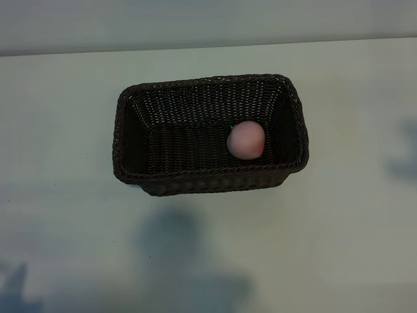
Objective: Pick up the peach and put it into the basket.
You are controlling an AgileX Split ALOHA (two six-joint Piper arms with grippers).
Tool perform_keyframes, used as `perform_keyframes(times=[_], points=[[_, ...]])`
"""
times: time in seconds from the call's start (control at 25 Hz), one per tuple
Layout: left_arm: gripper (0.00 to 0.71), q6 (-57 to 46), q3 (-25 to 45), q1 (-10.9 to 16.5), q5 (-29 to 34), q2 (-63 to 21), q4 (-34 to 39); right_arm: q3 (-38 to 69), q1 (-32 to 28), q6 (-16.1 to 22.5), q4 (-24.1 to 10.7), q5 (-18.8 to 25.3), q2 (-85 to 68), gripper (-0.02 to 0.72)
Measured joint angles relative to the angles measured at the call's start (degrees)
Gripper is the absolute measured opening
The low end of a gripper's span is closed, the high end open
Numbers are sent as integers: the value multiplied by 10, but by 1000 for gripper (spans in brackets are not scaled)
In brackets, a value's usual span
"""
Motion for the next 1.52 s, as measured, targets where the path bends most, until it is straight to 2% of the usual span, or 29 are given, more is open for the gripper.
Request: perform_keyframes(times=[0.24,0.8,1.16,1.36,1.52], points=[[597,-1,0,0,0,0,0,59,0,11,-4,0,-104,503],[597,-1,0,0,0,0,0,315,0,11,-4,-19,-330,503],[597,-2,0,0,0,0,0,426,0,11,21,-35,-359,471],[597,-2,0,0,0,0,0,462,0,7,53,-58,-359,460],[597,-2,0,0,0,0,0,477,0,4,65,-82,-359,459]])
